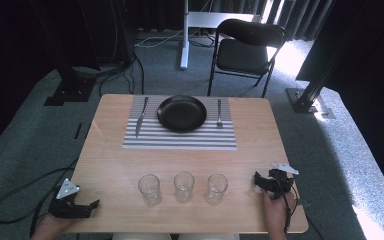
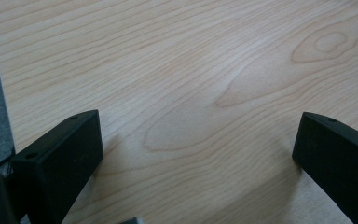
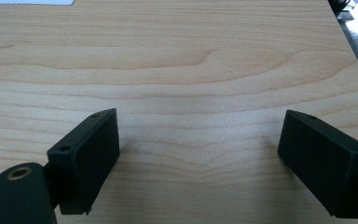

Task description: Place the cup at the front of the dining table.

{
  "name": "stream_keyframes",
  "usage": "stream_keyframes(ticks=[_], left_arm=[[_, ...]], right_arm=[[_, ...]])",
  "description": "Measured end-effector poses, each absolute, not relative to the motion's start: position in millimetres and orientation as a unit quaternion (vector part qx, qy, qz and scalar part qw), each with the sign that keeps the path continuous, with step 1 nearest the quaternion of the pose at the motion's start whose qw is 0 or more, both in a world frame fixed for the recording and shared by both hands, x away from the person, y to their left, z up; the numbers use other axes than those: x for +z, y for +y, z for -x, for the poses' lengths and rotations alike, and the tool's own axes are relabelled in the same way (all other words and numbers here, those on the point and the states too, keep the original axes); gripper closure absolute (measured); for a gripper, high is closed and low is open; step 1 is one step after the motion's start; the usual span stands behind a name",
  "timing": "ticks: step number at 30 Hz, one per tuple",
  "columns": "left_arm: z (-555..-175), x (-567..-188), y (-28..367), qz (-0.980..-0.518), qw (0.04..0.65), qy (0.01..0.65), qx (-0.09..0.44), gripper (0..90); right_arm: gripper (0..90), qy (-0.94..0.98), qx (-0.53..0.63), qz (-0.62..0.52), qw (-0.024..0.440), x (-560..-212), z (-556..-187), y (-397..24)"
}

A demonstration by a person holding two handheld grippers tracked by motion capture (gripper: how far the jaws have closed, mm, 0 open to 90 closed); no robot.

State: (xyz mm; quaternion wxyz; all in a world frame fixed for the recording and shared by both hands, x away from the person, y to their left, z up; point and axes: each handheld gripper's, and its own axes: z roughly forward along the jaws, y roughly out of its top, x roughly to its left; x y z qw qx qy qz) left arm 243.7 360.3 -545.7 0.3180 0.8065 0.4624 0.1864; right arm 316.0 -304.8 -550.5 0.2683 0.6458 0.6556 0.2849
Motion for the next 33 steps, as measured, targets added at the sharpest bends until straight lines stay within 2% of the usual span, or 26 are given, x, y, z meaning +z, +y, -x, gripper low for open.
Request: stream_keyframes(ticks=[13,21,33], left_arm=[[-237,-538,345,-0.820,0.357,0.416,0.166,2.1],[-235,-534,343,-0.816,0.373,0.413,0.159,4.1],[-227,-513,325,-0.818,0.413,0.369,0.155,4.1]], right_arm=[[12.0,0.655,0.285,-0.646,0.268,-550,-316,-305],[12.0,0.656,0.285,-0.646,0.268,-550,-316,-305],[12.0,0.656,0.285,-0.646,0.268,-550,-316,-305]])
